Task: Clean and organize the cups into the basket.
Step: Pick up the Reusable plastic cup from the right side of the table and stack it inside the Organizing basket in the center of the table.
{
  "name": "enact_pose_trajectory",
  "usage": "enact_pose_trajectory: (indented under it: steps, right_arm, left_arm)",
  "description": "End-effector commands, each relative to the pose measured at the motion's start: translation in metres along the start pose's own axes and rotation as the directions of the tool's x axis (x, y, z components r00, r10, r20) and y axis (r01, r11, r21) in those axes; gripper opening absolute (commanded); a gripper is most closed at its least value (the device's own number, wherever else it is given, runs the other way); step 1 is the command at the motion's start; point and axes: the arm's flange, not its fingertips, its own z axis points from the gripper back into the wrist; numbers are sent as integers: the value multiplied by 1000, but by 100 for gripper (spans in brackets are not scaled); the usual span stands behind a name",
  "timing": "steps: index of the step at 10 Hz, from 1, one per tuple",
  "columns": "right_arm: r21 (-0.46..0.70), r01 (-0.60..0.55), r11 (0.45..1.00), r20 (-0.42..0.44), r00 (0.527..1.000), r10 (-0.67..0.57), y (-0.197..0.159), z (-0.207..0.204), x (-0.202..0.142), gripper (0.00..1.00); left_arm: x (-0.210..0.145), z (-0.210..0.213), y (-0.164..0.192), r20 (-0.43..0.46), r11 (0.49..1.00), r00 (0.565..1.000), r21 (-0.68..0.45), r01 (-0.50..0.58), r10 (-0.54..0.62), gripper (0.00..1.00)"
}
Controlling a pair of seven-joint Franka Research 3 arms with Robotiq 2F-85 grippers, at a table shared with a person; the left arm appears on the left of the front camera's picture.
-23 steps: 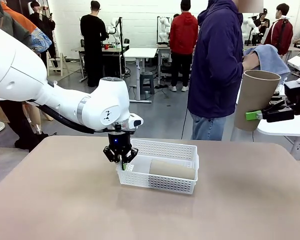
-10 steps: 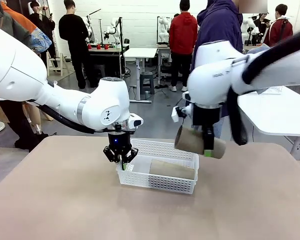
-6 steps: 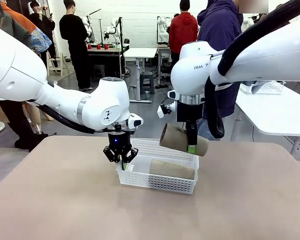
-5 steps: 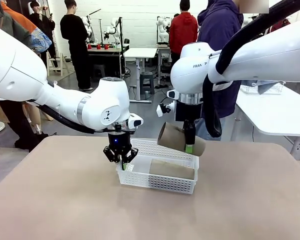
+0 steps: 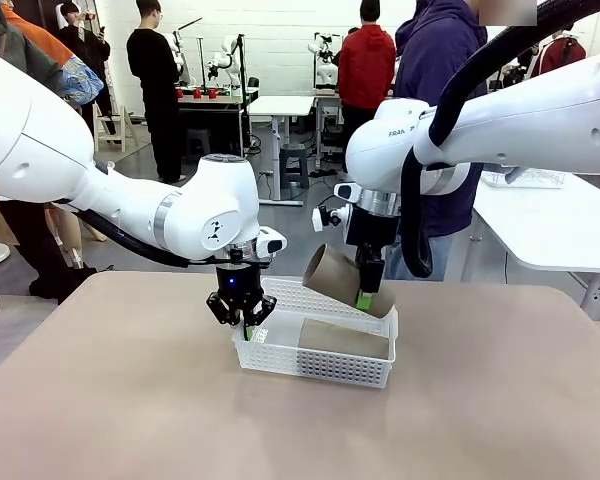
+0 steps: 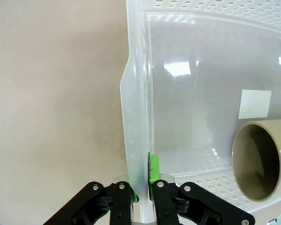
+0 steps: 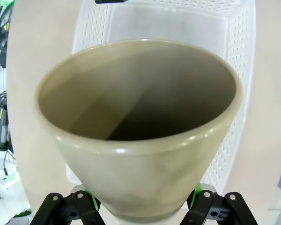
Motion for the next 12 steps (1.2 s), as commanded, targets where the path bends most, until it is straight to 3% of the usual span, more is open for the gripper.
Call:
enact_pose_trajectory:
  steps: [1, 7, 12]
  right_arm:
    - [-3, -24, 1000, 43, 999, 24, 5, -12, -13, 81]
    - [5, -56, 998, 117, 992, 54, -12, -45, -40, 81]
    - [16, -88, 996, 111, 990, 86, -24, -67, -44, 81]
  left_arm:
    - [0, -1, 1, 1, 1000, 1000, 4, 2, -2, 0]
    - [0, -1, 1, 1, 1000, 1000, 4, 2, -2, 0]
    - [0, -1, 1, 1, 1000, 1000, 4, 2, -2, 0]
